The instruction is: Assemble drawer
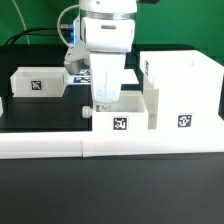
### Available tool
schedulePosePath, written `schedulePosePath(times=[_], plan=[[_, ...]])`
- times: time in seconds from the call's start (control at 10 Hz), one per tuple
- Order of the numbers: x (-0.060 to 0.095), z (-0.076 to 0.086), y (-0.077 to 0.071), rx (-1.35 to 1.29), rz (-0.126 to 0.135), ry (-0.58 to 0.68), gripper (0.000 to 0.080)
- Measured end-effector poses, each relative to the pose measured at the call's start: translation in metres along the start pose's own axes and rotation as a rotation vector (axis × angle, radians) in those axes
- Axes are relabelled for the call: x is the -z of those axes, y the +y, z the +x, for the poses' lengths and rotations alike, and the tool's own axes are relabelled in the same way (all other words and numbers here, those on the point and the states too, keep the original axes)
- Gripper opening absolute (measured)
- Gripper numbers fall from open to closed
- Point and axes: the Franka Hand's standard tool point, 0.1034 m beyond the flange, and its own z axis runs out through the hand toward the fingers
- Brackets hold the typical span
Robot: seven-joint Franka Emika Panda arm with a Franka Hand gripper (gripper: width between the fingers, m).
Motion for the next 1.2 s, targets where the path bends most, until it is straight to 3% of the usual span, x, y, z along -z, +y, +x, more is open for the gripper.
schedulePosePath(times=[0.1,0.5,0.8,1.2], plan=[[-0.0005,-0.0003,0.0014,0.002,-0.009,0.001,0.0042],[-0.0021,0.0003,0.0007,0.001,-0.005,0.002,0.0042],[-0.0021,0.0040,0.0033,0.006,0.013,0.000,0.0042],[-0.0036,0.0059,0.0030,-0.018,0.008,0.004,0.0042]])
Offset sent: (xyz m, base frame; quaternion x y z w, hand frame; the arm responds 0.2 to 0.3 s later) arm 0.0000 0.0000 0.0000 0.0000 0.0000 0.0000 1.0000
